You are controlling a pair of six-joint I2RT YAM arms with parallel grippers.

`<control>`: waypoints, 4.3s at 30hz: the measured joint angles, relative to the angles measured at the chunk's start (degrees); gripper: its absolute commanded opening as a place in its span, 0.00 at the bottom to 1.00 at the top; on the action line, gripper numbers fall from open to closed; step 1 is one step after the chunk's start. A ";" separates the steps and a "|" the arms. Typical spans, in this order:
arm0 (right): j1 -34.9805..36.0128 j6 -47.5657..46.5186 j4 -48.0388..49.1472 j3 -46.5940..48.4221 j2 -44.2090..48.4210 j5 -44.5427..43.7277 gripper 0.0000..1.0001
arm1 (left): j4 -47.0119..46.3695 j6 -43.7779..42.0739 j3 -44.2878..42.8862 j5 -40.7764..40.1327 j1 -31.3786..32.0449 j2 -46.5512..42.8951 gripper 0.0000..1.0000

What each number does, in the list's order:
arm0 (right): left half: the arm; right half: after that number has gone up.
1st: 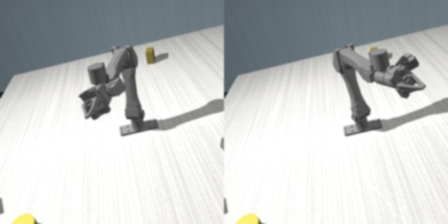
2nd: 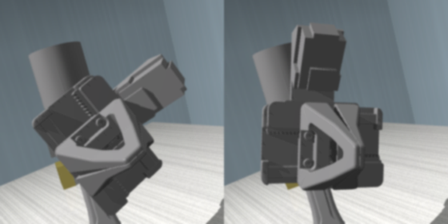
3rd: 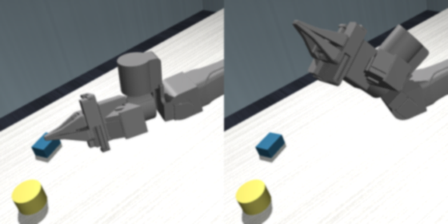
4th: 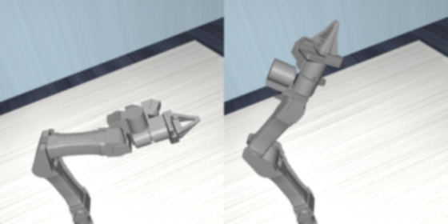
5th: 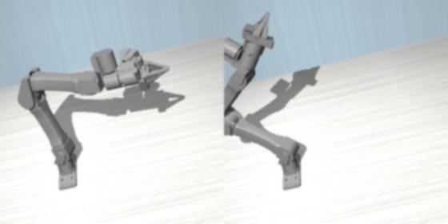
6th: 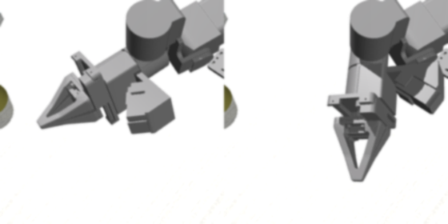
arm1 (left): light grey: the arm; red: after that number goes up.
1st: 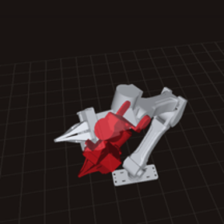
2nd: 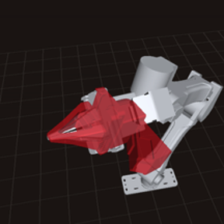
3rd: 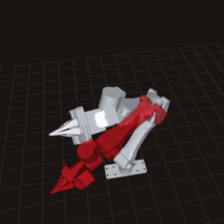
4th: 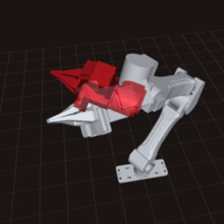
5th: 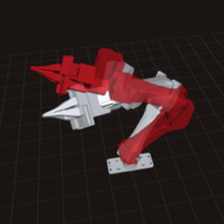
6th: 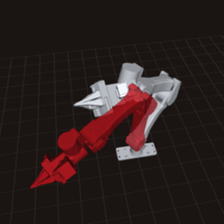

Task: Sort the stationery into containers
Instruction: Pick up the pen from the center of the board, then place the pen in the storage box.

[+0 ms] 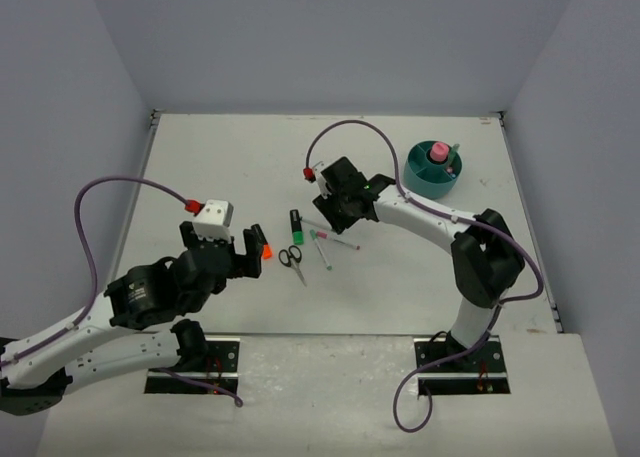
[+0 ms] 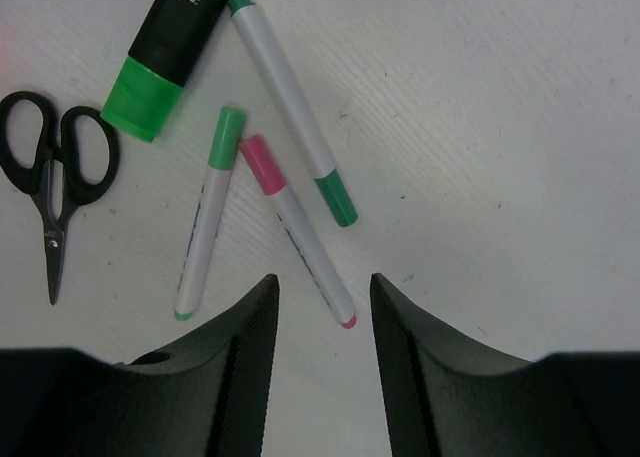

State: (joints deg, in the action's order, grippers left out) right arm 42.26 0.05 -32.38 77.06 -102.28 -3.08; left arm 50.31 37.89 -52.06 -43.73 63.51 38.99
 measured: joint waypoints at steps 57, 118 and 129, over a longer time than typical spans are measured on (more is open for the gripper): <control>1.35 -6.65 -4.80 -2.36 -0.34 9.58 0.00 | -6.10 -4.53 3.22 3.53 0.00 -6.46 1.00; -40.36 14.29 52.02 -4.46 3.62 -10.78 0.00 | -7.73 -6.07 4.18 6.27 0.00 -6.08 1.00; -43.08 13.88 54.07 -5.19 0.62 -1.06 0.00 | -7.87 -6.10 4.18 6.53 0.00 -6.07 1.00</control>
State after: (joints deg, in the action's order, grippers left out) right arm -0.82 13.93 21.68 71.87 -101.66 -4.14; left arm 42.44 31.79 -47.88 -37.21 63.51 32.93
